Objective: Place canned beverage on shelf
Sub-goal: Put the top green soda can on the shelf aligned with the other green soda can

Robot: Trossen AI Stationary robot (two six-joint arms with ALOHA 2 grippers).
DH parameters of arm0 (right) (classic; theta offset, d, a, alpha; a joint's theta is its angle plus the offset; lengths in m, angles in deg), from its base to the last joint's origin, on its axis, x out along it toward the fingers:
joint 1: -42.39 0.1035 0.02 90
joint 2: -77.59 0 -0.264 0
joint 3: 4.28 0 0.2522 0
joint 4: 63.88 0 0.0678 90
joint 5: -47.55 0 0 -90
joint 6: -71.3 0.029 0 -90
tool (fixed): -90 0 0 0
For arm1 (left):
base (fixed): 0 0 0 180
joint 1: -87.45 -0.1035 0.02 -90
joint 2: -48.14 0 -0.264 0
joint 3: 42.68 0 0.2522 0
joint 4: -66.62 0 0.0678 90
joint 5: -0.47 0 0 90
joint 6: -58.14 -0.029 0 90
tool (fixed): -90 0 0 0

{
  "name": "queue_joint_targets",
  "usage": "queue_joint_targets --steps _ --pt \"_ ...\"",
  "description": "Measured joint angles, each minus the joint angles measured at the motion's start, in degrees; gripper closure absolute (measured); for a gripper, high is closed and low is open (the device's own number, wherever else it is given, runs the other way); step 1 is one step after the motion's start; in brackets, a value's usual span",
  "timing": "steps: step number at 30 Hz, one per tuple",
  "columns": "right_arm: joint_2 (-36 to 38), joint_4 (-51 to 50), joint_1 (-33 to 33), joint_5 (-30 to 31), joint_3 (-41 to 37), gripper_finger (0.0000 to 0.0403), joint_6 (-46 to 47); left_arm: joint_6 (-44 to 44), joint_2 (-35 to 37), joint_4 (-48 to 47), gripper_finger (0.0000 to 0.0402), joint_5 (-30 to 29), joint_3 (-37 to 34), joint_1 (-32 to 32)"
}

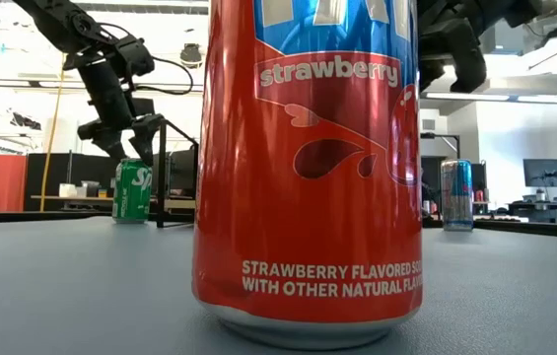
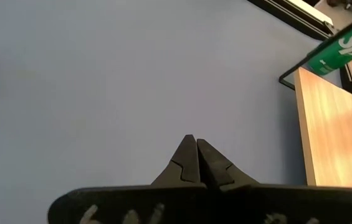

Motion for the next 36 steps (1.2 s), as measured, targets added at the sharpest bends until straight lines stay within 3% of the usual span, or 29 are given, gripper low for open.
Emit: queue_joint_targets --steps 12,22,36 --pt "0.0 0.0 0.4 0.1 0.0 0.0403 -1.1 -0.2 0.0 -1.0 0.0087 1.3 -0.2 0.0" --pt "0.0 0.0 0.4 0.1 0.0 0.0403 -1.3 -1.2 0.1 -0.6 0.0153 2.0 -0.1 0.0" --pt "0.0 0.0 0.3 0.2 0.0 0.0403 -1.7 -8.4 0.0 -1.2 0.0158 5.3 -0.1 0.0"
